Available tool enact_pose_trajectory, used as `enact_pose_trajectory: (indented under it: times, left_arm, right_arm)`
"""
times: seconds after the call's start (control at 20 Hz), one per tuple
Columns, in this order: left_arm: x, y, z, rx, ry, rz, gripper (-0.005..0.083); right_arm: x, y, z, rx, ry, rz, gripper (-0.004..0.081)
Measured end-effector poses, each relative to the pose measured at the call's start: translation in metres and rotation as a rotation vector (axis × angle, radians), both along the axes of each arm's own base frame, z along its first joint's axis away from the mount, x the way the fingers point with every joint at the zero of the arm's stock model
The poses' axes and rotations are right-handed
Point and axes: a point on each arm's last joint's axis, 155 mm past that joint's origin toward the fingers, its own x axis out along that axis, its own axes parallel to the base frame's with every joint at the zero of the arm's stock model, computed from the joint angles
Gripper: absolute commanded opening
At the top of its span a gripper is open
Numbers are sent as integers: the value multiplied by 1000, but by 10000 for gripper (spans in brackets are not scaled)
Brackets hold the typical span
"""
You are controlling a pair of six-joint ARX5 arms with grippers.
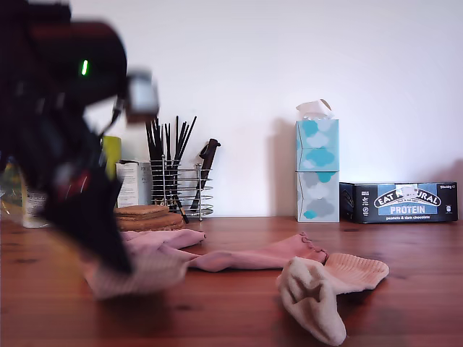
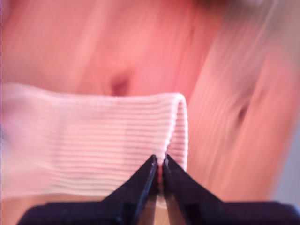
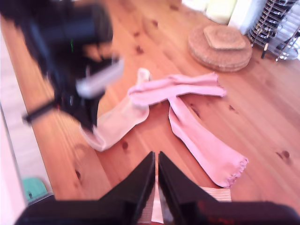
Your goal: Pair up the socks based on colour and pattern, by placing each sock on top of its pair
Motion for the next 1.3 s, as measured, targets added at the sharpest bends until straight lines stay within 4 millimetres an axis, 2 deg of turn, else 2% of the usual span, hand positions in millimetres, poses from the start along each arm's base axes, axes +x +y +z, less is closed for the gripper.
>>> enact_pose_trajectory:
  times: [0.15, 0.2, 0.25, 0.35, 0.5, 0.6, 0.8, 1.0, 1.3]
  left_arm:
    - [2, -33, 83, -187, -28, -67, -24]
    - [1, -39, 104, -224, -28, -85, -24]
    - [-1, -43, 121, -250, -29, -99, -24]
    - [-6, -44, 137, -257, -13, -112, -24]
    - [-21, -40, 140, -222, 20, -153, -24]
    - [-33, -39, 139, -194, 24, -208, -24]
    - [-49, -40, 133, -157, 31, -269, -24]
    - [-47, -41, 133, -153, 15, -271, -24]
    - [-43, -42, 134, -155, -2, -269, -24]
  right_arm:
    - [-3, 9, -9, -17, 20, 59, 205]
    - [-7, 15, -12, -29, 17, 102, 238]
    - [-10, 22, -15, -46, 6, 147, 274]
    - [-19, 42, -21, -76, -30, 255, 343]
    - [-22, 70, -22, -111, -164, 396, 397]
    - [-11, 80, -24, -147, -235, 405, 412]
    - [-8, 85, -37, -168, -210, 419, 410]
    - [-29, 94, -42, -165, -182, 480, 403]
    - [-40, 87, -56, -194, -88, 476, 403]
